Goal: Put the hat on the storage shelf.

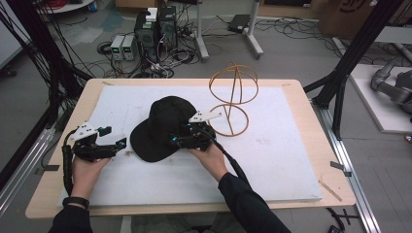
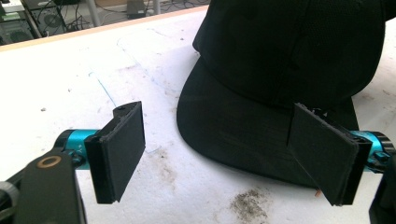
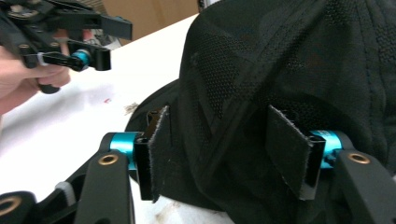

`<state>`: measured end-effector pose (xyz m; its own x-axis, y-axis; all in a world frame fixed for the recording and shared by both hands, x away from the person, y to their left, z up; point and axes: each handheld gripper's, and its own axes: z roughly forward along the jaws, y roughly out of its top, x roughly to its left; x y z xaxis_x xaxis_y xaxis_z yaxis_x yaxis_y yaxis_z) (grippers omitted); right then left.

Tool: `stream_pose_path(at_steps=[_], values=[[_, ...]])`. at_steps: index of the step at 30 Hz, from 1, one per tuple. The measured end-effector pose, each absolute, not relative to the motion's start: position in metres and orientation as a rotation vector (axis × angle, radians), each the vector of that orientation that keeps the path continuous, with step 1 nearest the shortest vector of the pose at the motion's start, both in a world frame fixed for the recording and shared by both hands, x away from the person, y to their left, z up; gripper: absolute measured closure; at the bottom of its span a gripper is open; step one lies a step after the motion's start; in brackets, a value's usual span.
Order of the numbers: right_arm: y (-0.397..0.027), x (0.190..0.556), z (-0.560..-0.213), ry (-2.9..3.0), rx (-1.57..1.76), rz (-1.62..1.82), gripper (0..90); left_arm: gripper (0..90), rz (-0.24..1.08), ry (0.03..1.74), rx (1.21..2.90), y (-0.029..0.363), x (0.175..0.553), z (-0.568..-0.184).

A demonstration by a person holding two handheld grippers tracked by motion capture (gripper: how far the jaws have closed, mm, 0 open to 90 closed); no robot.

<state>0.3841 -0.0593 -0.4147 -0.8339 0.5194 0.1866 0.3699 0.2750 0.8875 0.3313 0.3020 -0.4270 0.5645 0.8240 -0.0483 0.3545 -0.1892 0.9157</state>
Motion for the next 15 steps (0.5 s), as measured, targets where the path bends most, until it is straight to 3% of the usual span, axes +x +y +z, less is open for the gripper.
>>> stream_pose_path(at_steps=[7, 15], values=[[-0.0587, 0.3895, -0.4165, 2.385, 0.878, 1.609, 59.6, 19.4, 0.577, 0.976, 1.779, 0.3019, 0.3313, -0.4272], [-0.0588, 0.3935, -0.4166, 2.394, 0.909, 1.629, 61.5, 19.6, 0.566, 0.974, 1.797, 0.2992, 0.3324, -0.4284]])
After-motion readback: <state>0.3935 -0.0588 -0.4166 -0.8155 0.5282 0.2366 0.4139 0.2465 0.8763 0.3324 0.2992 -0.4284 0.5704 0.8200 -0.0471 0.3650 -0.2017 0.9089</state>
